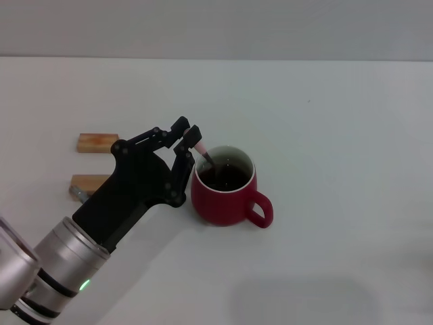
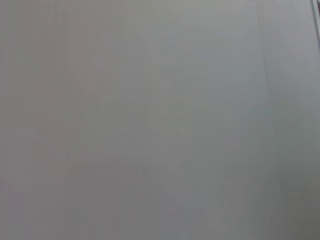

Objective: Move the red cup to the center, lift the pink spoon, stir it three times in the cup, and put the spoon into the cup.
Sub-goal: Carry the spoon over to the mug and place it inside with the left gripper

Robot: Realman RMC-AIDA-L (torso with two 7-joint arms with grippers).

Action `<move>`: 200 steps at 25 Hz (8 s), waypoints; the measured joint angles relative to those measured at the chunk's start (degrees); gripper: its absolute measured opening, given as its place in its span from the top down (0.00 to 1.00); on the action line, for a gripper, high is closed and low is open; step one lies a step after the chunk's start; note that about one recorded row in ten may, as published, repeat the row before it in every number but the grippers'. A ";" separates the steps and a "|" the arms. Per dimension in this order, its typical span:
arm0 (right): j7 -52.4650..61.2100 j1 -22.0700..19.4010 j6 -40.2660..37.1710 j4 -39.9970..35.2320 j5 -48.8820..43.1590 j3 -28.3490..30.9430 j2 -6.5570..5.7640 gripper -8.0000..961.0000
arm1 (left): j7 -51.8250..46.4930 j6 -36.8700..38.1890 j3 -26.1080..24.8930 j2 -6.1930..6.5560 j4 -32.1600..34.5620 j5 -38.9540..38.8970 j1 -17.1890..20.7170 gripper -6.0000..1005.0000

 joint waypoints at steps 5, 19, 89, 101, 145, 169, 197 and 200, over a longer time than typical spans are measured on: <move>0.00 0.12 0.00 0.01 0.00 -0.03 -0.02 0.99 | 0.02 -0.75 0.00 -0.07 -0.26 -0.03 -0.59 0.86; 0.00 -0.10 -0.10 -0.09 0.00 -0.06 -0.04 0.99 | 0.09 -2.55 0.00 -0.53 -2.38 -0.32 -2.28 0.85; 0.00 -0.72 -0.60 -0.10 0.00 -0.35 0.05 0.99 | -2.81 -5.03 -0.40 -0.53 -4.54 -0.34 -5.24 0.80; 0.00 -0.53 -0.62 -0.14 0.00 -0.29 -0.04 0.99 | -2.97 -6.50 -0.07 -0.81 -5.19 -0.04 -8.56 0.79; 0.00 -0.51 -0.55 0.09 -0.28 -0.35 -0.03 0.99 | -0.70 -6.12 -0.38 -0.73 -5.29 -0.13 -7.82 0.76; 0.00 0.37 -0.26 0.18 -0.43 -0.35 0.08 0.99 | -0.86 -7.09 4.39 -0.93 -3.30 -0.46 -5.40 0.74; 0.00 -0.04 -0.53 0.18 -0.44 -0.44 0.09 0.99 | -0.69 -6.25 2.47 -1.13 -4.72 -0.45 -8.48 0.72; 0.00 -0.09 -0.53 0.18 -0.44 -0.44 0.06 0.99 | -1.54 -5.18 1.96 -1.00 -3.79 -1.65 -6.94 0.72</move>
